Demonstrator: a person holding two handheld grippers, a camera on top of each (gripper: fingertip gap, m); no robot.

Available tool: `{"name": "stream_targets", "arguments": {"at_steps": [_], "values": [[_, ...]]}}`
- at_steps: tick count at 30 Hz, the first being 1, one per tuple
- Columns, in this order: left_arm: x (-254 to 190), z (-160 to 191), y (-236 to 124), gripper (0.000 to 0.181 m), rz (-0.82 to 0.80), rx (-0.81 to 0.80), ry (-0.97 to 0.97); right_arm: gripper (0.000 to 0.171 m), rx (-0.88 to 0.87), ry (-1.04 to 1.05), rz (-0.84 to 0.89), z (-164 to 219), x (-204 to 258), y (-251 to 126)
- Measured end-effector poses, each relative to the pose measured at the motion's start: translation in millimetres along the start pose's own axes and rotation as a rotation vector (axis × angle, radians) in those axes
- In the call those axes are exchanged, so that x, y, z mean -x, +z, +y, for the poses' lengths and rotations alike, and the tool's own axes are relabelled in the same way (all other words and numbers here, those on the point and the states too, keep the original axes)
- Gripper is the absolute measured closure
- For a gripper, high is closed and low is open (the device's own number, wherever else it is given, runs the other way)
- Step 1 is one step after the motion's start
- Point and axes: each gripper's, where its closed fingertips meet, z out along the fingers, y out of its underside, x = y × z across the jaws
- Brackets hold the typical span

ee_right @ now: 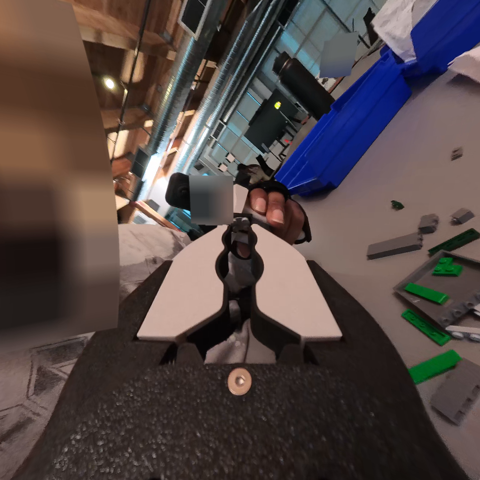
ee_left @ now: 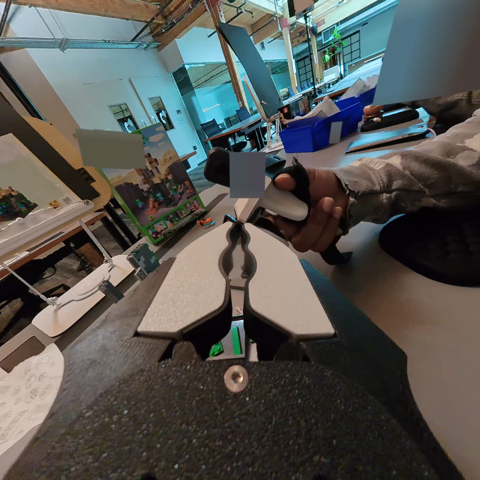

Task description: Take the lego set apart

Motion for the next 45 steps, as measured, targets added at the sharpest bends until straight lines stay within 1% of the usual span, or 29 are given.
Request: {"name": "stream_targets", "arguments": {"at_steps": [6,17,24,28,34,41,45], "values": [[0,-2,0,0.178,0.008,-0.014,-0.026,0.164,-0.043,0.017,0.016,-6,-6,-7],[-1,-4,0,0.178,0.018,-0.034,-0.033,0.162,-0.003,-0.065,0.056,-3,-1,-5],[-10,-10,-3,0.178,0.072,-0.067,-0.004,0.163,0.005,-0.047,-0.002,-2,9,-4],[-10,-8,-3,0.178,0.064,-0.054,0.034,0.164,0.027,-0.044,0.006,1,8,-4],[-16,-4,-5,0.178,0.11,-0.026,0.067,0.166,0.049,-0.033,-0.004,6,8,-3],[-28,1,-5,0.18,0.167,0.016,0.113,0.167,0.104,-0.071,0.023,13,7,-2],[-28,0,-5,0.181,0.156,0.018,0.141,0.169,0.115,-0.088,0.025,14,8,-2]]}}
